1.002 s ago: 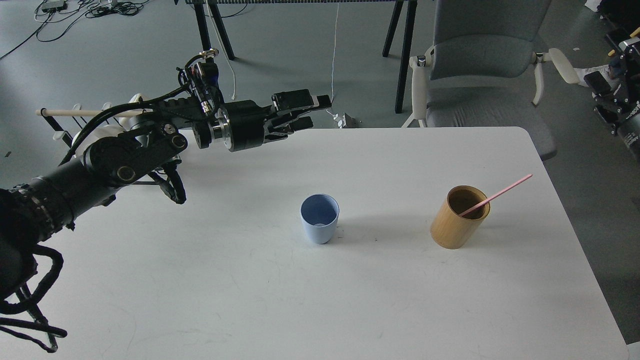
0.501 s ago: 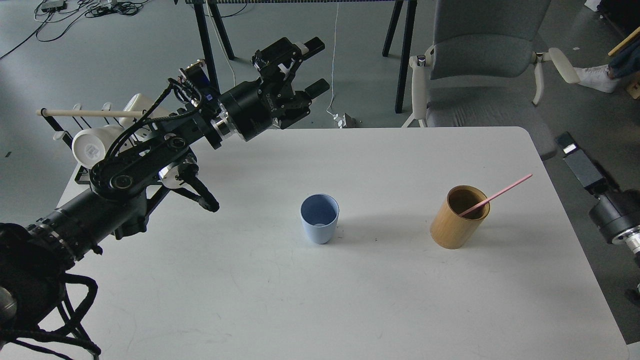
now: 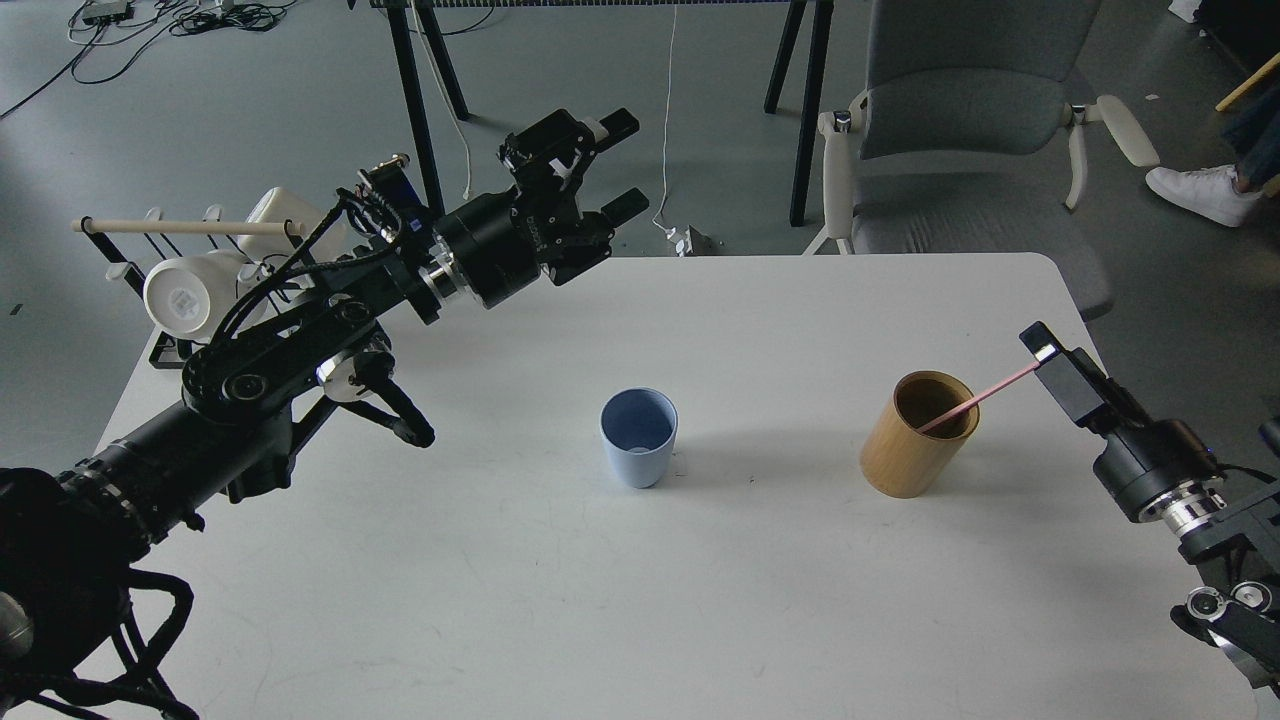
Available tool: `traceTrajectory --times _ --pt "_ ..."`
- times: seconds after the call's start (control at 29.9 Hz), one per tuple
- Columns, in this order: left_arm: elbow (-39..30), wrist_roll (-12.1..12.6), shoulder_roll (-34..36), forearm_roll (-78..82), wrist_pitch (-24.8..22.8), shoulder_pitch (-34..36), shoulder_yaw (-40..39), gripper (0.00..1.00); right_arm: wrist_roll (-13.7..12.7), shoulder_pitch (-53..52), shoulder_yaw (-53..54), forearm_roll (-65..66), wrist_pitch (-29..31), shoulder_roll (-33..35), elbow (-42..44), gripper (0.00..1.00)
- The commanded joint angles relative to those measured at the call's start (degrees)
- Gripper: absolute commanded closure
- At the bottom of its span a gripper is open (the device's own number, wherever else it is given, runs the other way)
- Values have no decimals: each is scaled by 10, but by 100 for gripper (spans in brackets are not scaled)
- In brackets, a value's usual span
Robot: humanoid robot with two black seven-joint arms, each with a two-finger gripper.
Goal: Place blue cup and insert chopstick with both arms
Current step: 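Grasp the pink stick in the tan cup with the right gripper and pull it out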
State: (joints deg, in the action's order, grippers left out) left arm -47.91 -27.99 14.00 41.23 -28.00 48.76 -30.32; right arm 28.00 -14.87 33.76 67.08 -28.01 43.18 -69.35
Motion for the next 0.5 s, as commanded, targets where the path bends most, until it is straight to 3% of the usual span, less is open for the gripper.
traceTrajectory --times 0.0,0.07,0.2,0.47 --pt "0 0 -1 0 0 -3 0 8 0 -16 -24 0 0 -14 2 39" --pt "1 0 -1 -1 0 -6 0 8 0 -16 -32 0 0 -14 2 42" --pt "2 0 -1 -1 0 -6 0 7 0 -16 -39 0 0 -14 2 57" --pt "3 0 0 -1 0 -9 0 7 0 -16 -39 0 0 -8 2 68"
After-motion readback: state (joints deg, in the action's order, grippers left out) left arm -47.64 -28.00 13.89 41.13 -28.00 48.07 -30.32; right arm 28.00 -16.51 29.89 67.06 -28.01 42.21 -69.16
